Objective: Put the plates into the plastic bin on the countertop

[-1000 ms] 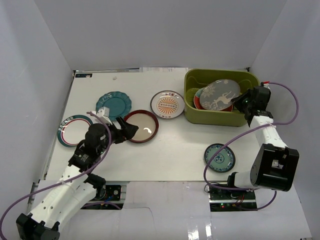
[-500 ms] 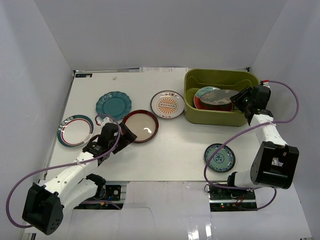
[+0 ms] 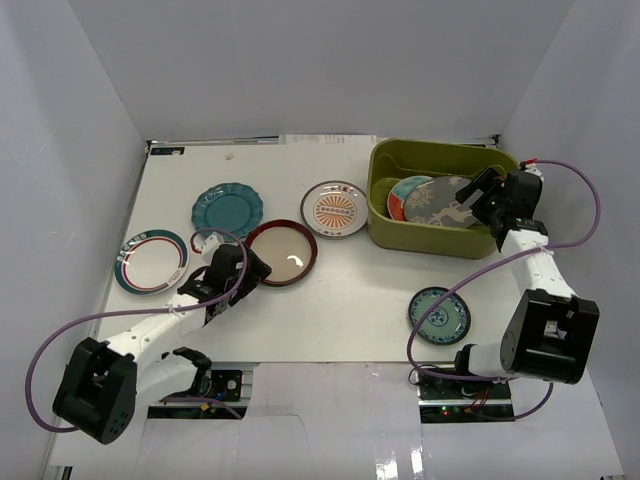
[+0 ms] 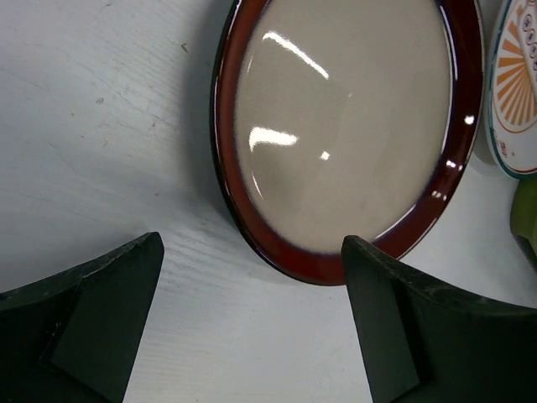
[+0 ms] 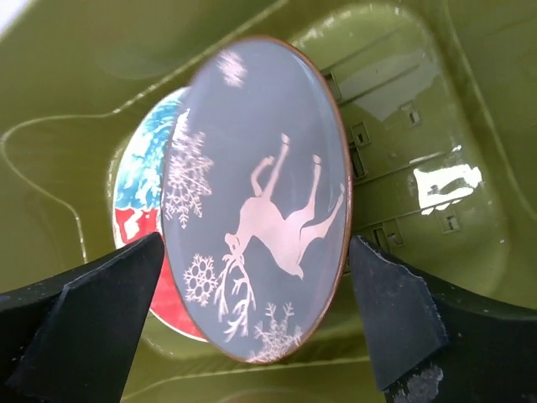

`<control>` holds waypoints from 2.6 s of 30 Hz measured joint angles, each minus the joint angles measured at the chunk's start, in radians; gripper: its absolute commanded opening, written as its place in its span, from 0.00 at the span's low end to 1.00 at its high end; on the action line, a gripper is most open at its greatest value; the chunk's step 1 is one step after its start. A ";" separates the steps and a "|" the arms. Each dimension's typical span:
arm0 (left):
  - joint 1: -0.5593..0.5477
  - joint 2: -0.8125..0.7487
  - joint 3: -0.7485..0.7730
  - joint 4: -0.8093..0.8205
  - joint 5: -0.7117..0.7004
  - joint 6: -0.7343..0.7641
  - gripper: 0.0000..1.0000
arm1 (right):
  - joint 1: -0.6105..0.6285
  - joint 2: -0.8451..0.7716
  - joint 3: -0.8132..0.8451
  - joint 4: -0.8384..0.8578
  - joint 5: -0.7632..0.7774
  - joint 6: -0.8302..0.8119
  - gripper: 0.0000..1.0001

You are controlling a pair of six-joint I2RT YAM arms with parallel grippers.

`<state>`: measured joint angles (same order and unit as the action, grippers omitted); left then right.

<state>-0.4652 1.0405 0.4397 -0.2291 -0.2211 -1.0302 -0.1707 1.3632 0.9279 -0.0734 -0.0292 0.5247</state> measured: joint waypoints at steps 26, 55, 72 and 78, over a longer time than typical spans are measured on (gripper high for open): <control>0.023 0.258 0.024 0.221 -0.098 -0.021 0.00 | 0.166 -0.514 -0.232 0.068 -0.244 0.047 0.97; 0.022 -0.468 -0.039 -0.031 0.475 0.180 0.00 | 0.798 -0.423 -0.445 0.182 -0.248 0.116 0.99; 0.022 -0.361 0.099 0.033 0.516 0.226 0.84 | 0.808 -0.362 -0.345 0.238 -0.246 0.179 0.08; 0.021 -0.272 0.163 0.075 0.340 0.220 0.86 | 0.617 -0.298 -0.121 0.137 -0.243 0.139 0.08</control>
<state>-0.4442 0.7689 0.6022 -0.1539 0.1184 -0.8101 0.4461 1.0657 0.8074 0.0635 -0.2718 0.6640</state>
